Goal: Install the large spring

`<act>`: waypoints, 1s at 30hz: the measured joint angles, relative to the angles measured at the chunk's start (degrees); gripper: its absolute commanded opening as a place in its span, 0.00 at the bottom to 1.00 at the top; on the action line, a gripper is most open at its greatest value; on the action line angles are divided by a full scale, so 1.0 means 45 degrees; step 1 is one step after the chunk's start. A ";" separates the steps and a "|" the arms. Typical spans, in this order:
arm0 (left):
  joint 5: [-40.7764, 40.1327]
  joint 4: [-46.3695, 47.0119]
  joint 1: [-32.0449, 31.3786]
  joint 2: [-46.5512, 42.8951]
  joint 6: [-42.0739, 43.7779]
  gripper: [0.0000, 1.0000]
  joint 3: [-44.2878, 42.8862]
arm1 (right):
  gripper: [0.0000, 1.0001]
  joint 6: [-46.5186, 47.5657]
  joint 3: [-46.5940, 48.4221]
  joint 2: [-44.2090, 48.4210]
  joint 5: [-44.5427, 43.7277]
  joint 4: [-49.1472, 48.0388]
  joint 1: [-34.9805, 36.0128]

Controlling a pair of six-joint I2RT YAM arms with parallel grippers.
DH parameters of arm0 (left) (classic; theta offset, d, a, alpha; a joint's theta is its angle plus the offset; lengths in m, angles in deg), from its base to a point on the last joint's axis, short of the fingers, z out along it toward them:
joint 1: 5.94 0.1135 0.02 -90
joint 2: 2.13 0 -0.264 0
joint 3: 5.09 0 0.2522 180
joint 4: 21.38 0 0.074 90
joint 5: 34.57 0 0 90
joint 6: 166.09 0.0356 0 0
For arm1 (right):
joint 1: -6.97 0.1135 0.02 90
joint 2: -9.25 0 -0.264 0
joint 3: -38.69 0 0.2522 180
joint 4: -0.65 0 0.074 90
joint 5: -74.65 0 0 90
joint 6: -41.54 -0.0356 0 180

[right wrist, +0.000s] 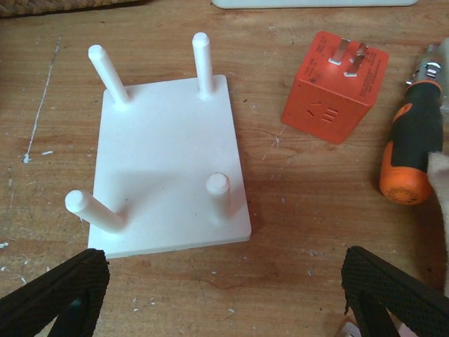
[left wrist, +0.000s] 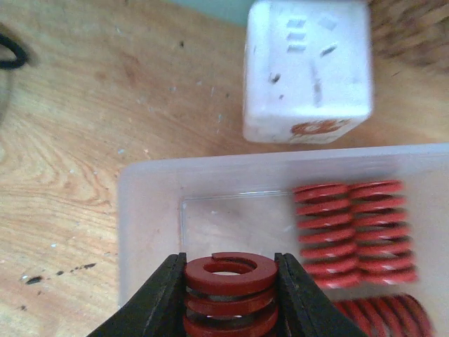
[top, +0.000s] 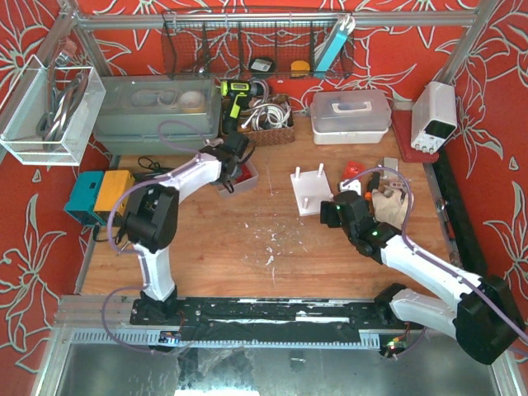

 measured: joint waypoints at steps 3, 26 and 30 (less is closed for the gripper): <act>0.0185 0.1127 -0.0015 -0.1685 0.0534 0.11 0.1180 | 0.92 0.0019 0.0000 0.0092 -0.0117 0.0121 0.0005; 0.4741 1.3687 -0.4439 -1.1006 0.7349 0.00 1.2779 | 0.86 -0.0350 0.3449 0.1909 0.1705 0.5221 0.0010; 0.5430 1.6281 -0.5153 -1.1244 0.8534 0.00 1.4236 | 0.73 -0.0078 0.4211 0.1792 0.2594 0.5901 0.0010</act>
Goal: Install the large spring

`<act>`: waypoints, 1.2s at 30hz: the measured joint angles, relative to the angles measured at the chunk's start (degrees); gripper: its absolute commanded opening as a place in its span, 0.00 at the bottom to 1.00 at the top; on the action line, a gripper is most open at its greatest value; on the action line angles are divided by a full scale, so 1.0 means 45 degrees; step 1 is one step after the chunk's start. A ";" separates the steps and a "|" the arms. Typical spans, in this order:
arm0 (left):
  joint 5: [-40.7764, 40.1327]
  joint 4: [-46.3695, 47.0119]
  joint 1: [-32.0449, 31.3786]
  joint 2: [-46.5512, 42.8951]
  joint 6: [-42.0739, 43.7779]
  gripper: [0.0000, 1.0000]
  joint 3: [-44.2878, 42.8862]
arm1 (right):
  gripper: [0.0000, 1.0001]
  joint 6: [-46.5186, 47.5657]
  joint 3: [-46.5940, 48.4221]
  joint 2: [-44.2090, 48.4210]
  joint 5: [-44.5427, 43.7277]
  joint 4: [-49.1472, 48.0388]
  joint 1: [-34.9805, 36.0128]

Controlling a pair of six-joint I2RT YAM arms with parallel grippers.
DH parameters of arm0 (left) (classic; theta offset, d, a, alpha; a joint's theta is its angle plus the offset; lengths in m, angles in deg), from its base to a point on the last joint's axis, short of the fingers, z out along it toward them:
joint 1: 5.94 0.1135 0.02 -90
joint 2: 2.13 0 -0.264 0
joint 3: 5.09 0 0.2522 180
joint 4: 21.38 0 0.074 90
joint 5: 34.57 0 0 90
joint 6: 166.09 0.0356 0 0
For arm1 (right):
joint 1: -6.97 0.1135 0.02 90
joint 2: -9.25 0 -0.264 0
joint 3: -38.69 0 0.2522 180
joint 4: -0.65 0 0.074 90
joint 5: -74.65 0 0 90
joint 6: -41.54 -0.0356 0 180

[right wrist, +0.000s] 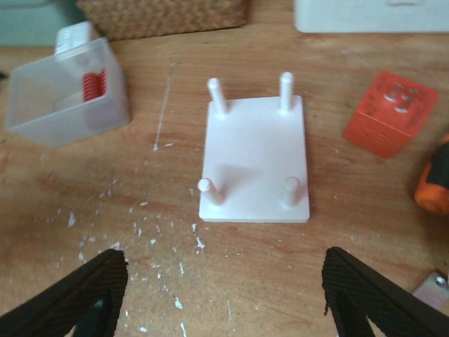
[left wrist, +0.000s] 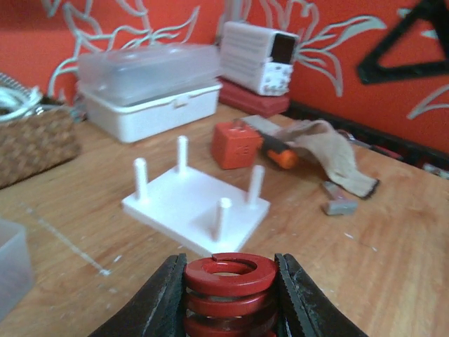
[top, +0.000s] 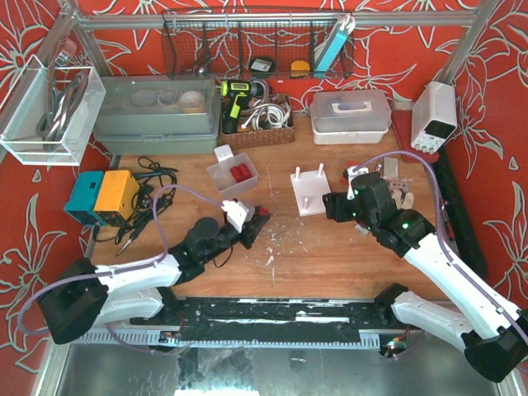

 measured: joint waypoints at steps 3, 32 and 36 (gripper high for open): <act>0.0554 0.1865 -0.0612 0.0151 0.1083 0.00 0.0976 | 0.62 0.0097 0.0364 -0.0092 0.0869 0.0219 0.0000; 0.1802 0.7291 -0.2205 0.1452 0.5615 0.00 0.3531 | 0.61 -0.1379 0.0724 -0.3385 0.6441 -0.1341 0.3735; 0.1695 0.7286 -0.2205 0.1452 0.5615 0.00 0.3531 | 0.61 -0.1379 0.0942 -0.3857 0.6426 -0.1525 0.4367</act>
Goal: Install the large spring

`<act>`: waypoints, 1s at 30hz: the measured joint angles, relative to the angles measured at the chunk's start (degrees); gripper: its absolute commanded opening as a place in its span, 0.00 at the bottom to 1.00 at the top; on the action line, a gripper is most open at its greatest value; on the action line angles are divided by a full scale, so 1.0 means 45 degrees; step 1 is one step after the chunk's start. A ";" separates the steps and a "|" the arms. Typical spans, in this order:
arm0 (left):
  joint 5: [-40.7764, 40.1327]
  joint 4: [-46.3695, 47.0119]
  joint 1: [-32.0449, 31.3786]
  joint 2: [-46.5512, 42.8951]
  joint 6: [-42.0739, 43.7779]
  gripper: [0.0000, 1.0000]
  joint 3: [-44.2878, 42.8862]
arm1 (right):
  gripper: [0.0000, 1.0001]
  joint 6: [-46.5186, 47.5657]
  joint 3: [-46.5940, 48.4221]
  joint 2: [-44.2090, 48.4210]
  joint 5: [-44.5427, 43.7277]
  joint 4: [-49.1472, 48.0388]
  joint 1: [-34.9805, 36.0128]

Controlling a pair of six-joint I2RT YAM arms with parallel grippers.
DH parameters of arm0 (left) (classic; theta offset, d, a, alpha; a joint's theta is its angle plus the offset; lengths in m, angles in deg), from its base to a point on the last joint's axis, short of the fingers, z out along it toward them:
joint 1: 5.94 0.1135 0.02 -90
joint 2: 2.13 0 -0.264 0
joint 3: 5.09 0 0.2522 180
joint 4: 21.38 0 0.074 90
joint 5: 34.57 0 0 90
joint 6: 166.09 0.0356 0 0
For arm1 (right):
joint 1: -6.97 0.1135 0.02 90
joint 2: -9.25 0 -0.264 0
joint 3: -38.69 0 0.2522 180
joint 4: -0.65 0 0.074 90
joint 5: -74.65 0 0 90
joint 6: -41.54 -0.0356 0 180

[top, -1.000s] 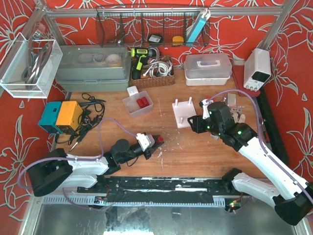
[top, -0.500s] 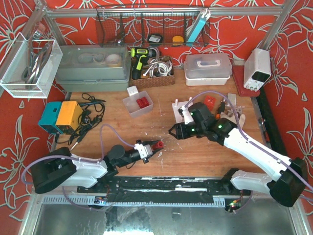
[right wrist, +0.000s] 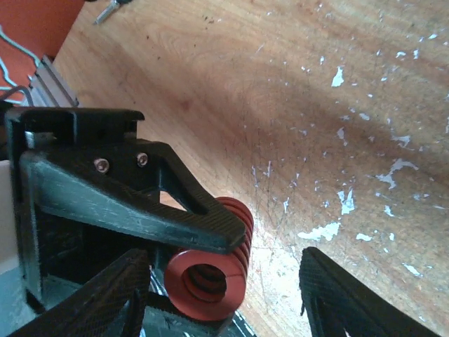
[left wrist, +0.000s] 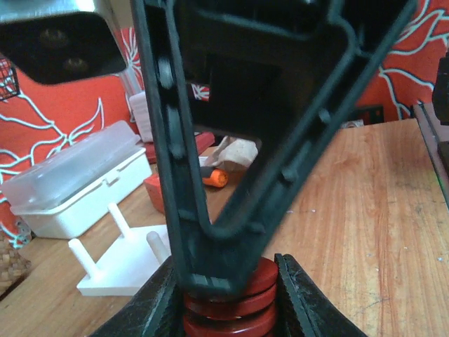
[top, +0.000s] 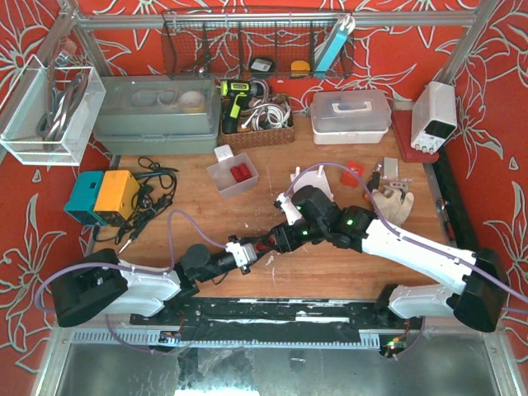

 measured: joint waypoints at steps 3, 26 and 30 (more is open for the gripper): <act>-0.0058 -0.0005 0.0000 -0.0034 0.0005 0.00 0.0000 | 0.60 -0.0019 0.0063 -0.0471 -0.0102 -0.0068 0.0359; -0.1166 -0.0549 -0.0073 -0.0223 -0.0325 1.00 -0.0267 | 0.00 0.0039 0.0505 -0.0257 -0.3191 0.0675 0.0821; -0.1632 -0.1088 -0.0073 -0.0078 -0.0685 1.00 -0.0733 | 0.00 0.0563 0.0855 0.0233 -0.4731 0.1501 0.0437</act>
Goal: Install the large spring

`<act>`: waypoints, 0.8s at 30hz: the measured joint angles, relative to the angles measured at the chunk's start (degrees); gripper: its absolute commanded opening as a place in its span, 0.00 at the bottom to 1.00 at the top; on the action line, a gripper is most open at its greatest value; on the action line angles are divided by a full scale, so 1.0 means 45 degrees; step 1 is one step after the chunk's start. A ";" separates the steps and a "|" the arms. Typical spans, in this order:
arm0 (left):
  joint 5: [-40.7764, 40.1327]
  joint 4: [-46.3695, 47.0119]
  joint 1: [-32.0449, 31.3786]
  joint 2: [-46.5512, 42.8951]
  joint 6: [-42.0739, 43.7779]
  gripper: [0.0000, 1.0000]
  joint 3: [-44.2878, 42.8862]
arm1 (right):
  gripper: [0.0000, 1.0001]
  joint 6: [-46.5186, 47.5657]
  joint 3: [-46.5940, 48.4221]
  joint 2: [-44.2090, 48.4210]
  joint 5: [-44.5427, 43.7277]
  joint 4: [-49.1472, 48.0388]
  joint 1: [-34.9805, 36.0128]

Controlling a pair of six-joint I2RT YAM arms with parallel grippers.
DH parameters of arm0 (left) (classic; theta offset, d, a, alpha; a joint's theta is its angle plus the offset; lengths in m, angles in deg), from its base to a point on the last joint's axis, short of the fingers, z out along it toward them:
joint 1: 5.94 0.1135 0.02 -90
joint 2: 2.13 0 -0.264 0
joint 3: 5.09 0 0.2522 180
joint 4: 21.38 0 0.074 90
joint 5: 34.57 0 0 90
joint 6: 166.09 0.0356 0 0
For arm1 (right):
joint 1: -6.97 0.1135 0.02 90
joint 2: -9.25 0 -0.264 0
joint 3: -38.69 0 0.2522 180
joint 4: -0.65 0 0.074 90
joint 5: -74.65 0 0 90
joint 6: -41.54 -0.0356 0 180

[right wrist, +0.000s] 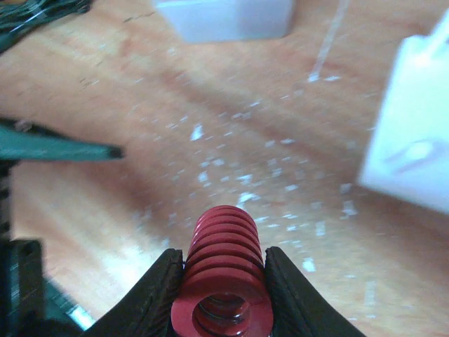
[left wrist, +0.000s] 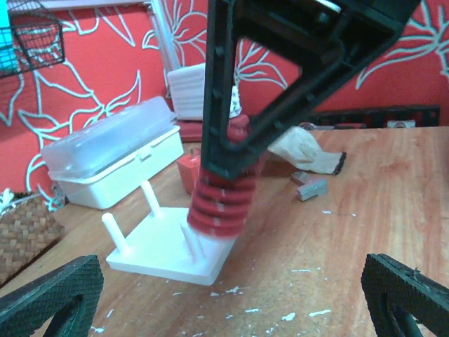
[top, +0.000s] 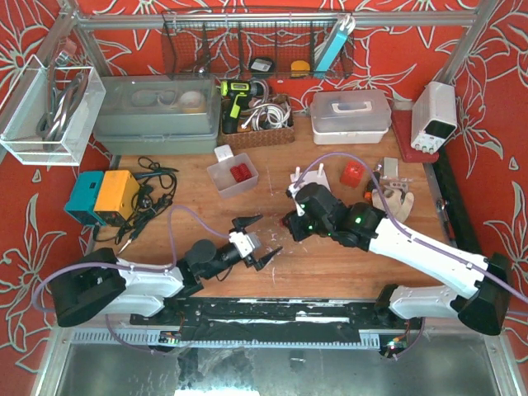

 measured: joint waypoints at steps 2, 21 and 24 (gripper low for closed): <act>-0.0364 -0.0311 0.0010 0.0155 -0.0287 1.00 -0.0287 | 0.00 0.0316 0.0267 0.0073 -0.0787 0.0413 -0.0398; -0.2628 -0.2769 0.2419 0.0641 -0.5139 1.00 -0.1146 | 0.00 0.3133 0.3993 -0.4852 -0.3002 0.1452 -0.5654; -0.2769 -0.2846 0.2424 0.0554 -0.5212 1.00 -0.1146 | 0.00 0.3283 0.4886 -0.5945 -0.2890 0.1511 -0.6057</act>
